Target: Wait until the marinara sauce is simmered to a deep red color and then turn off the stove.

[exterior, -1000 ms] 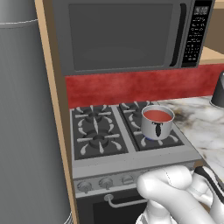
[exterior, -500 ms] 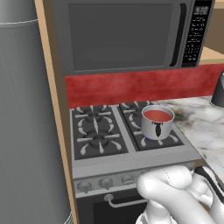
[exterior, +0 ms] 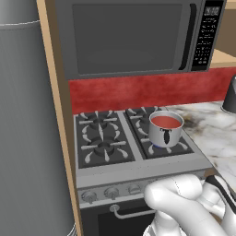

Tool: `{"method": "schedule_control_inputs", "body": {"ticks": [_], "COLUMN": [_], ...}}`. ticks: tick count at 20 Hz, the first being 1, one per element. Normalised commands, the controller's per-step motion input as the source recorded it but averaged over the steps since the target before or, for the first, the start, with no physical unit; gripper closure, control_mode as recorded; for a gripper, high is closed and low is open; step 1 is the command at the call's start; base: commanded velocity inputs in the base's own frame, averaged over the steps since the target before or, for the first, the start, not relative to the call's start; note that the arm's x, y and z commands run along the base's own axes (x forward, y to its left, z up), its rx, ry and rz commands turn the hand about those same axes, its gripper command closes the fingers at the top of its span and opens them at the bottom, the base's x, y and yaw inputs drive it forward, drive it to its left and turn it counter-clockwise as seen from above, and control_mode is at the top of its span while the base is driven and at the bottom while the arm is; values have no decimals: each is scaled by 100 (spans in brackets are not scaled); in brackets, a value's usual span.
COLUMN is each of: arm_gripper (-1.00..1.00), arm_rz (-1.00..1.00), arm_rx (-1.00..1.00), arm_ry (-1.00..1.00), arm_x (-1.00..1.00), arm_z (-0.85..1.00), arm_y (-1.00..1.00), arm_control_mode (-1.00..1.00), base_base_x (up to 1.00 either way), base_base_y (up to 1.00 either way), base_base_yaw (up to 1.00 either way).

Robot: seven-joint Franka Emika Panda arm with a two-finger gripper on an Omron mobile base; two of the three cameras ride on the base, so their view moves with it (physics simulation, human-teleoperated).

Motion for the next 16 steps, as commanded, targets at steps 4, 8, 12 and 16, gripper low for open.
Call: {"method": "schedule_control_inputs", "body": {"ticks": [4,8,12,16], "arm_gripper": [100,100,100,100], "arm_rz": [-7,-7,-8,-9], "arm_rx": [21,23,23,23], "arm_ry": [0,0,0,0], "arm_x": [-13,-10,-6,-3], "arm_z": [0,0,0,0], "arm_y": [-22,-16,-11,-4], "arm_control_mode": [-100,-100,-100,-100], "base_base_x": [0,0,0,0], "base_base_y": [0,0,0,0], "base_base_yaw": [0,0,0,0]}}
